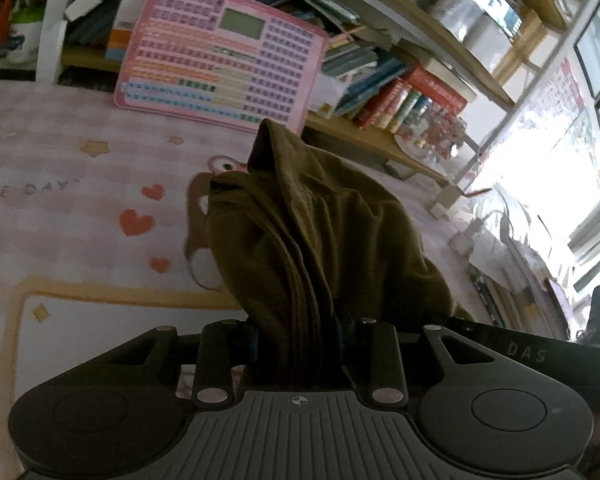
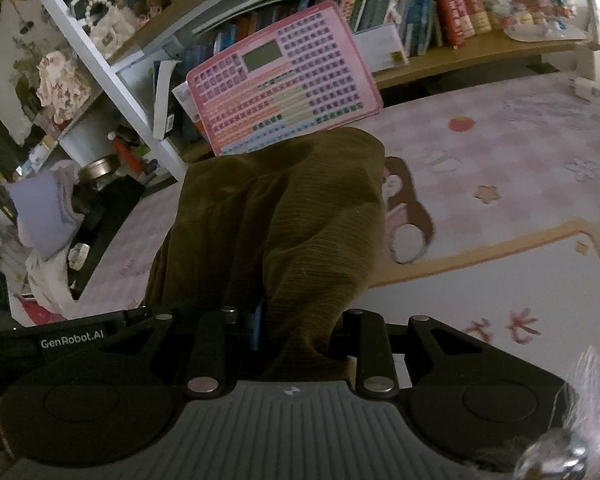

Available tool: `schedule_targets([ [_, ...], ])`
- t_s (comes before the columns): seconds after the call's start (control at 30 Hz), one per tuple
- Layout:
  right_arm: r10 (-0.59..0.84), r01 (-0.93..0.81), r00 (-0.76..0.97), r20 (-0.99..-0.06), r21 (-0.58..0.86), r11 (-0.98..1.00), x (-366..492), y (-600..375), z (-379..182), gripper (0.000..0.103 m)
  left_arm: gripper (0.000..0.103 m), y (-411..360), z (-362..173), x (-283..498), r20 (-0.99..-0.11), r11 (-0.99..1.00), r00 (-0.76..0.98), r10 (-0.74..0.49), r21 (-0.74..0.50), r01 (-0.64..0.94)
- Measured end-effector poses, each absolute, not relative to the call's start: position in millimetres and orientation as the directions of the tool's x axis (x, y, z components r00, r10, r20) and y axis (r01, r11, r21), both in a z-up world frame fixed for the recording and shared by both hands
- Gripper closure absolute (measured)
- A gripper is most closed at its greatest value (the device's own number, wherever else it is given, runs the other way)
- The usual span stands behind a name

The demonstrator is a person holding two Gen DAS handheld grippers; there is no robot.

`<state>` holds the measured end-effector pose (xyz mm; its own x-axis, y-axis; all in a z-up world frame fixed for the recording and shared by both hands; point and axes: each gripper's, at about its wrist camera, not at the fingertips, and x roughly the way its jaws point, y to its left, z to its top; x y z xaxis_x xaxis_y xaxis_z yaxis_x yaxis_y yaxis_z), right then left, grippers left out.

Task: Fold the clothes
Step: 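Lower the folded garment onto the mat with both grippers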

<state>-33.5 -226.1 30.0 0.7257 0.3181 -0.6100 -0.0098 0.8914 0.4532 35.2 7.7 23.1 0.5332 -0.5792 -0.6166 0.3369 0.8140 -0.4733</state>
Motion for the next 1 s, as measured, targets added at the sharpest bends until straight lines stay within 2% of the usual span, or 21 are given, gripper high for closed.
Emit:
schedule_targets([
  [0.37,0.298,-0.065,0.755,-0.585,0.385,0.921,56,-173,47,0.078,0.073,60,23,120,-0.555,0.800,0.587,-0.589,-0.501,0.329],
  [0.77,0.307,-0.133,0.778,-0.548,0.334,0.933,147,-149,31,0.078,0.072,85,8,198,-0.547,0.824,0.634,-0.546,-0.488,0.288],
  [0.93,0.332,-0.137,0.761,-0.558,0.362,0.922,171,-151,9,0.078,0.072,89,-12,218,-0.587,0.832,0.606,-0.537,-0.487,0.265],
  [1.0,0.348,-0.104,0.730,-0.588,0.409,0.907,180,-155,-7,0.077,0.069,90,-22,221,-0.616,0.842,0.588,-0.524,-0.478,0.251],
])
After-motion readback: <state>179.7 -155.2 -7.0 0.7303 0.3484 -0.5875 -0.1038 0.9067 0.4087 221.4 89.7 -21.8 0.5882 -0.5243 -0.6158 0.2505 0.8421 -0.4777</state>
